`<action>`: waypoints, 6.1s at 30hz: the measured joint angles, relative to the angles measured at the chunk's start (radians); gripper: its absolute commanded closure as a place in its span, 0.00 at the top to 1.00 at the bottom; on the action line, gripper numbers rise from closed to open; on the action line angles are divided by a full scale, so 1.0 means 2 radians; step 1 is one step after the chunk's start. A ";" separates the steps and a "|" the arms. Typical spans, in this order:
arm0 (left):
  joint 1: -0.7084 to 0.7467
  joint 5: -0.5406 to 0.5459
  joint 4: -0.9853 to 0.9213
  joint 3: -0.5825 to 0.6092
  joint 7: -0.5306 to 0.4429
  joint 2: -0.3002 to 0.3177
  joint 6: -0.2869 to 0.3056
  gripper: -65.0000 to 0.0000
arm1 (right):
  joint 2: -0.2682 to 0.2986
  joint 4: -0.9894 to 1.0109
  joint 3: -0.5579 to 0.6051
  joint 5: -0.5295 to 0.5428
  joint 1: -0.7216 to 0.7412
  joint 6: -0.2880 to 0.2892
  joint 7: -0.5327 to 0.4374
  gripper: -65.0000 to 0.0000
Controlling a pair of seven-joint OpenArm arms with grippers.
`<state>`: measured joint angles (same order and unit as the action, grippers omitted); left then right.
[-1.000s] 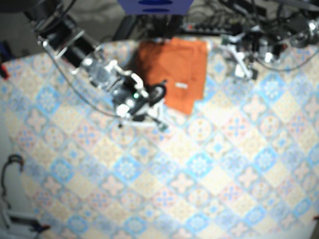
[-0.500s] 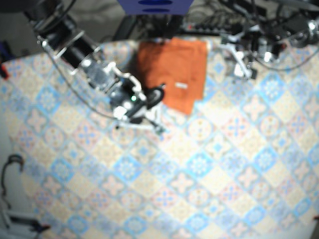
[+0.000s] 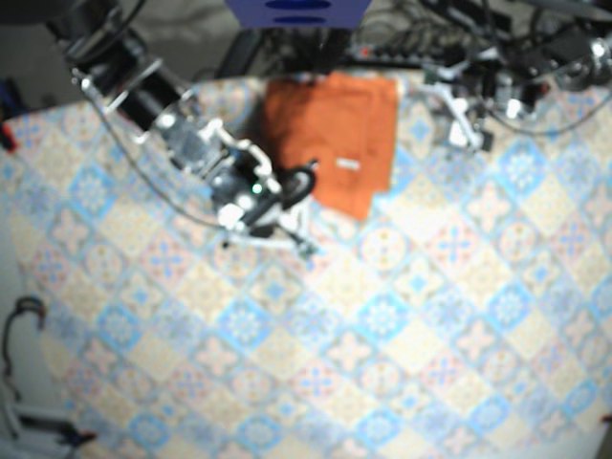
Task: Fold the T-shirt properly
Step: 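Hold the shirt edge with the right gripper and move the left gripper toward the shirt, then grasp the orange shirt's corner with the left gripper, then lift and fold the shirt corner with the left gripper toward the right gripper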
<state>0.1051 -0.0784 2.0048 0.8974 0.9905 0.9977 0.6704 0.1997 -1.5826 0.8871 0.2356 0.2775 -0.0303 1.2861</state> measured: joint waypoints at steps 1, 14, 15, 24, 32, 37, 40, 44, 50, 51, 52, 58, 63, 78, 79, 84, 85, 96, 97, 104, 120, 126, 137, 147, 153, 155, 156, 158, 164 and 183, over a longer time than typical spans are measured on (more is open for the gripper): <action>0.000 0.000 0.000 0.000 0.000 0.000 0.000 0.76 | 0.000 0.000 0.000 0.000 0.000 0.000 0.000 0.31; 0.000 0.000 0.000 0.000 0.000 0.000 0.000 0.76 | 0.000 0.000 0.000 0.000 0.000 0.000 0.000 0.31; 0.000 0.000 0.000 0.000 0.000 0.000 0.000 0.76 | 0.000 0.000 0.000 0.000 0.000 0.000 0.000 0.31; 0.000 0.000 0.000 0.000 0.000 0.000 0.000 0.76 | 0.000 0.000 0.000 0.000 0.000 0.000 0.000 0.31; 0.000 -0.036 0.000 0.000 -0.002 -0.003 0.000 0.48 | 0.000 0.000 0.000 0.000 0.000 0.000 0.000 0.31; -0.004 -0.087 0.000 0.035 -0.008 -0.023 0.000 0.28 | 0.000 0.000 0.000 0.000 0.000 0.000 0.000 0.31; -0.002 -0.135 -0.001 0.066 0.002 -0.037 0.004 0.26 | 0.000 0.017 0.000 0.000 0.001 0.000 0.000 0.31; -0.014 -0.158 -0.001 0.104 -0.006 -0.054 0.001 0.26 | 0.001 0.032 0.000 0.000 0.000 0.000 0.000 0.31; -0.036 -0.165 -0.002 0.156 -0.002 -0.064 0.003 0.26 | -0.017 0.033 -0.001 0.002 0.002 0.001 -0.002 0.31; -0.038 -0.167 -0.002 0.160 -0.002 -0.065 0.002 0.26 | -0.019 0.032 -0.001 0.002 0.003 0.001 -0.003 0.31; -0.037 -0.166 -0.002 0.162 -0.002 -0.065 0.002 0.26 | -0.020 0.032 -0.001 0.002 0.003 0.000 -0.004 0.31; -0.039 -0.163 -0.002 0.181 -0.001 -0.063 0.002 0.26 | -0.018 0.048 -0.002 -0.002 0.004 0.000 -0.004 0.31; -0.037 -0.163 -0.002 0.188 -0.002 -0.063 0.002 0.26 | -0.029 0.068 -0.001 0.000 0.011 0.000 -0.023 0.31; -0.039 -0.163 -0.046 0.188 -0.003 -0.127 0.004 0.24 | -0.034 0.078 -0.001 -0.001 0.015 0.000 -0.022 0.31; -0.039 -0.163 -0.050 0.188 -0.003 -0.129 0.003 0.24 | -0.033 0.078 -0.001 -0.002 0.014 0.000 -0.022 0.31; -0.039 -0.165 -0.057 0.187 -0.002 -0.141 0.004 0.24 | -0.035 0.078 -0.001 0.000 0.015 0.000 -0.022 0.31; -0.039 -0.165 -0.060 0.187 -0.002 -0.145 0.003 0.24 | -0.035 0.078 -0.001 0.000 0.014 0.000 -0.022 0.31; -0.039 -0.167 -0.064 0.183 -0.002 -0.160 0.002 0.00 | -0.032 0.078 -0.001 -0.001 0.015 0.000 -0.022 0.31; -0.039 -0.167 -0.064 0.183 -0.002 -0.160 0.002 0.00 | -0.032 0.078 -0.001 -0.002 0.014 0.000 -0.022 0.31; -0.053 -0.157 -0.084 0.183 -0.006 -0.161 0.000 0.00 | -0.032 0.111 0.000 -0.002 0.014 0.000 -0.041 0.31; -0.092 -0.125 -0.103 0.186 -0.006 -0.175 0.027 0.00 | -0.029 0.132 0.005 0.000 0.011 0.001 -0.041 0.31; -0.100 -0.117 -0.105 0.184 -0.009 -0.175 0.032 0.00 | -0.017 0.138 0.042 -0.002 0.012 0.000 -0.044 0.31; -0.125 -0.142 -0.121 0.118 -0.015 -0.192 0.007 0.00 | -0.012 0.143 0.043 0.002 0.017 0.000 -0.029 0.31; -0.144 -0.133 -0.123 0.099 -0.004 -0.190 0.003 0.00 | -0.005 0.140 0.045 0.003 0.013 0.000 -0.031 0.31; -0.148 -0.134 -0.123 0.060 -0.003 -0.187 0.002 0.00 | -0.006 0.139 0.045 0.002 0.010 0.000 -0.018 0.31; -0.151 -0.132 -0.123 0.051 -0.002 -0.188 0.003 0.00 | -0.006 0.139 0.044 0.000 0.009 0.000 -0.007 0.31; -0.154 -0.133 -0.124 0.048 -0.003 -0.189 0.004 0.00 | -0.007 0.139 0.044 0.000 0.009 0.000 -0.001 0.31; -0.169 -0.132 -0.136 0.047 -0.004 -0.193 0.003 0.00 | -0.007 0.139 0.044 0.000 0.009 0.000 0.000 0.31; -0.205 -0.089 -0.172 0.045 -0.002 -0.201 0.002 0.00 | -0.007 0.136 0.071 -0.016 0.008 -0.004 0.001 0.31; -0.169 -0.084 -0.076 -0.006 0.026 -0.126 0.002 0.00 | 0.000 0.133 0.096 -0.021 0.014 -0.007 0.004 0.31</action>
<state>-0.2337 -0.2459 1.8523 0.8856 1.0431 0.7464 0.6739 0.1989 -1.3159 1.0790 0.1944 0.3046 -0.0441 1.2945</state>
